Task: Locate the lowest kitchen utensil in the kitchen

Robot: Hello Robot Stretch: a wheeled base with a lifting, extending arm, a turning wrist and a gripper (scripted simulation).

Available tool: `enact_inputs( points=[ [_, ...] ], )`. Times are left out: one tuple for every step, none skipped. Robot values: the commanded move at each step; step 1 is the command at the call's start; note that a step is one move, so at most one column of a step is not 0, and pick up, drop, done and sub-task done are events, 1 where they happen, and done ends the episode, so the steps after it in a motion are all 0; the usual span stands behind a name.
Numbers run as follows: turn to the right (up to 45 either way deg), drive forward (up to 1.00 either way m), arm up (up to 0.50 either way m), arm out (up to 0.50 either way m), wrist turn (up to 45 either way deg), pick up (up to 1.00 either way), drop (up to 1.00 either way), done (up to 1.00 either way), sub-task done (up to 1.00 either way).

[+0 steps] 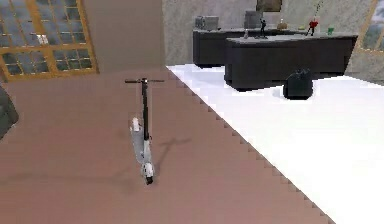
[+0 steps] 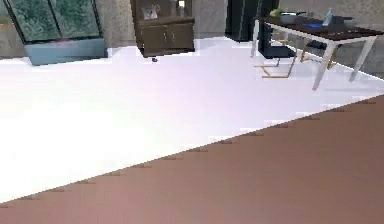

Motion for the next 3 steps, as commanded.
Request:
enact_inputs(
  points=[
    [3.0, 0.00, 0.00, 0.00, 0.0, 0.00, 0.00, 0.00, 0.00],
    [6.0, 0.00, 0.00, 0.00, 0.0, 0.00, 0.00, 0.00, 0.00],
    [0.0, 1.00, 0.00, 0.00, 0.0, 0.00, 0.00, 0.00, 0.00]
  ],
)
